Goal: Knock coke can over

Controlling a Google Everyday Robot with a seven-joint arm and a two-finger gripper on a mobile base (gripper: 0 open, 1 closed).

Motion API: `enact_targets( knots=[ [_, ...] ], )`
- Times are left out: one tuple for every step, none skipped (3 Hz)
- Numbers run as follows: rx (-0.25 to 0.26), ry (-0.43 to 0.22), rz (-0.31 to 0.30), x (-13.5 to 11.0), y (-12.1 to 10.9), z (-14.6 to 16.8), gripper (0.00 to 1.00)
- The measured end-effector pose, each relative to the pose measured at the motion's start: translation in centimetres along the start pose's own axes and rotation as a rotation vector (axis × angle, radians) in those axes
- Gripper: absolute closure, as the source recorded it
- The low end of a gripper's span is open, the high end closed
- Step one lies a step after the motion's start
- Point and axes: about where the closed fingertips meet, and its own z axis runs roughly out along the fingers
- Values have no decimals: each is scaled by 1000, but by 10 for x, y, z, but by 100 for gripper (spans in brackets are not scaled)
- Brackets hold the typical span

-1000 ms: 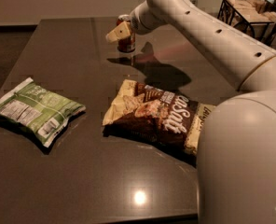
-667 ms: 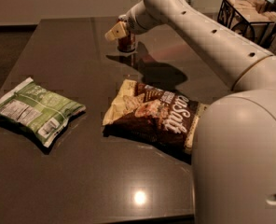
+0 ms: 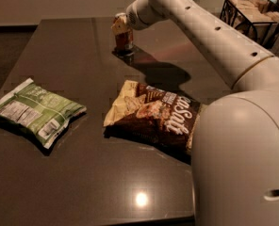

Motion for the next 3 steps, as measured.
enact_targets(
  knots=[
    [-45,18,-53,-6,14,-18,87],
    [-126,72,-150,-9,43,-48,100],
    [-196,171,-285,-9,71,-69,100]
  ],
)
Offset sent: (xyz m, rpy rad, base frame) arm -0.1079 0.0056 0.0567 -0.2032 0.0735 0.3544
